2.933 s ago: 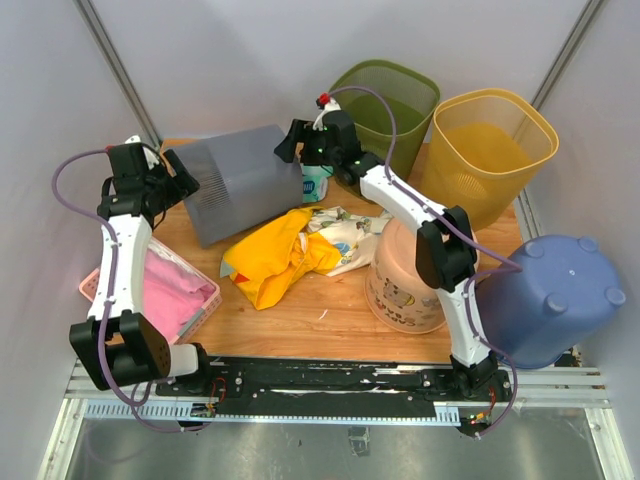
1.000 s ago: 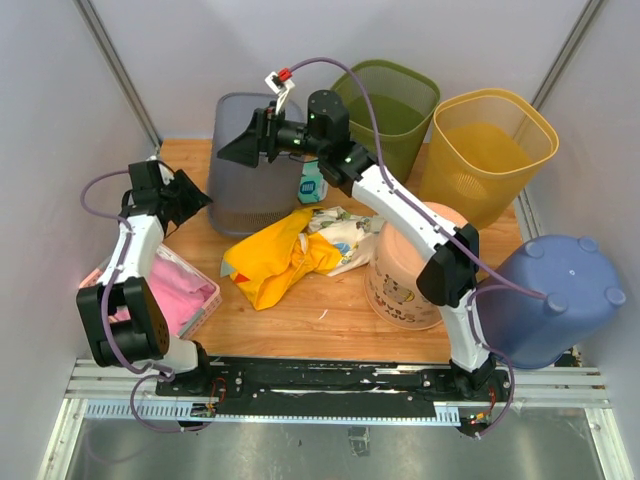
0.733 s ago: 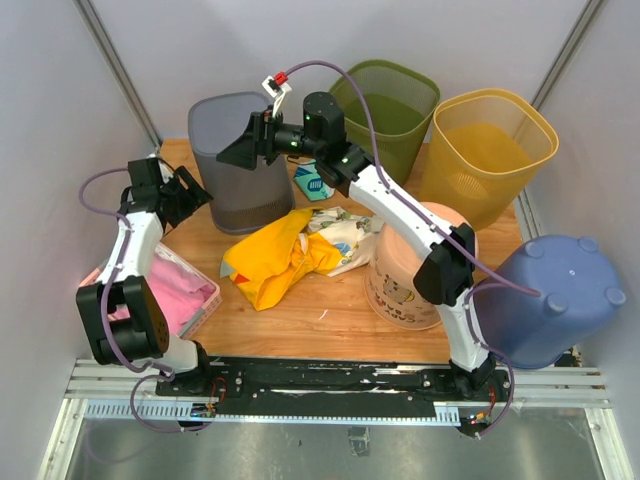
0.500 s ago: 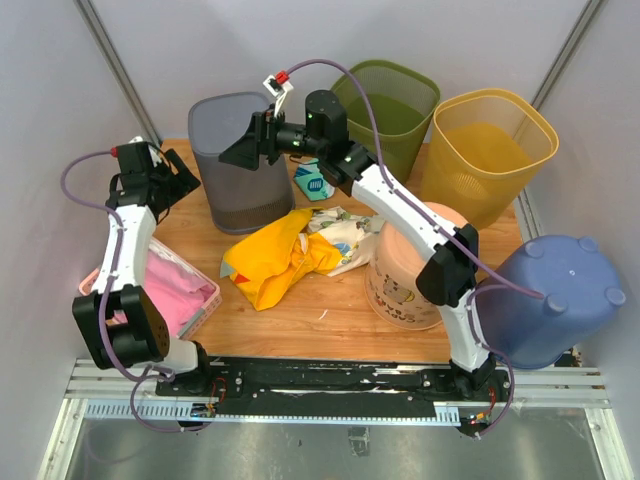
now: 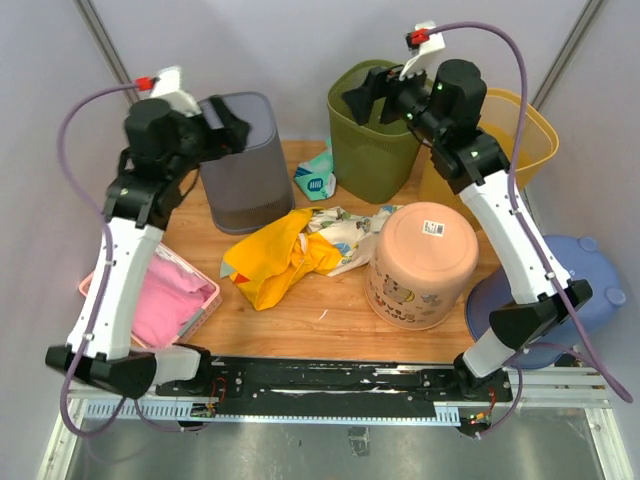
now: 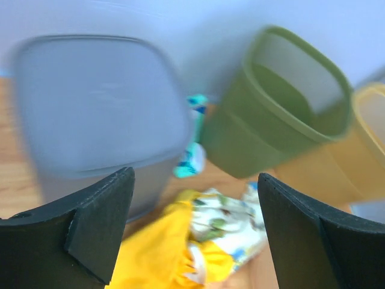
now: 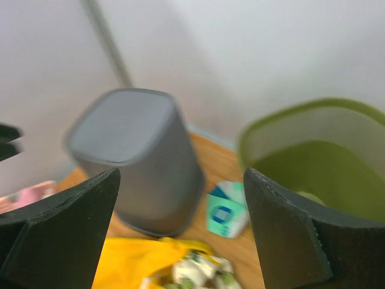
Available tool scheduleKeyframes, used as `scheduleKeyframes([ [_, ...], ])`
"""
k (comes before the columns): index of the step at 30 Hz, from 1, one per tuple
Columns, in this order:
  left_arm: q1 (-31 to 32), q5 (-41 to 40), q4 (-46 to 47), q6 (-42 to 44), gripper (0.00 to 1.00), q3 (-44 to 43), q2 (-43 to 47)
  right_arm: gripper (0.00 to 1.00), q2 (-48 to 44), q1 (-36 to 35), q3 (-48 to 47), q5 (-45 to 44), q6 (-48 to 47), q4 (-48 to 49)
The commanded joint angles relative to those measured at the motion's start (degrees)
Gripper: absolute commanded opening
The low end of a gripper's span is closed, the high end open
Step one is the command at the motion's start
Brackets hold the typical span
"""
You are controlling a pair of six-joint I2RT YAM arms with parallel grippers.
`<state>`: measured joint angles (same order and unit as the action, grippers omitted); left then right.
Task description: Turn the large container upside down
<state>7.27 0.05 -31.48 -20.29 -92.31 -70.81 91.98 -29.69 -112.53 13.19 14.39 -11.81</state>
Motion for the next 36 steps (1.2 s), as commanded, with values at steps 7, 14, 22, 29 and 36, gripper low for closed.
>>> scheduleKeyframes([
  [7, 19.8, -3.0, -2.3, 2.7, 0.88, -8.7, -18.9, 0.85, 8.3, 8.0, -9.6, -0.2, -21.1, -24.7],
  [14, 20.3, -3.4, 0.7, 3.6, 0.87, -5.5, -26.0, 0.83, 14.4, 8.0, -12.4, -1.6, -31.0, -24.5],
  [22, 13.8, -0.4, 4.2, 3.3, 0.87, -0.2, -28.5, 0.82, 21.1, 8.1, -17.7, -0.7, -36.5, -24.7],
  [29, 7.7, 1.0, 3.5, 3.2, 0.87, -0.8, -29.6, 0.59, 27.4, 8.0, -21.2, 1.0, -37.7, -29.2],
  [36, 5.8, 1.5, 0.7, 3.6, 0.88, -2.6, -25.5, 0.05, 24.1, 6.9, -20.7, 1.5, -38.8, -29.1],
])
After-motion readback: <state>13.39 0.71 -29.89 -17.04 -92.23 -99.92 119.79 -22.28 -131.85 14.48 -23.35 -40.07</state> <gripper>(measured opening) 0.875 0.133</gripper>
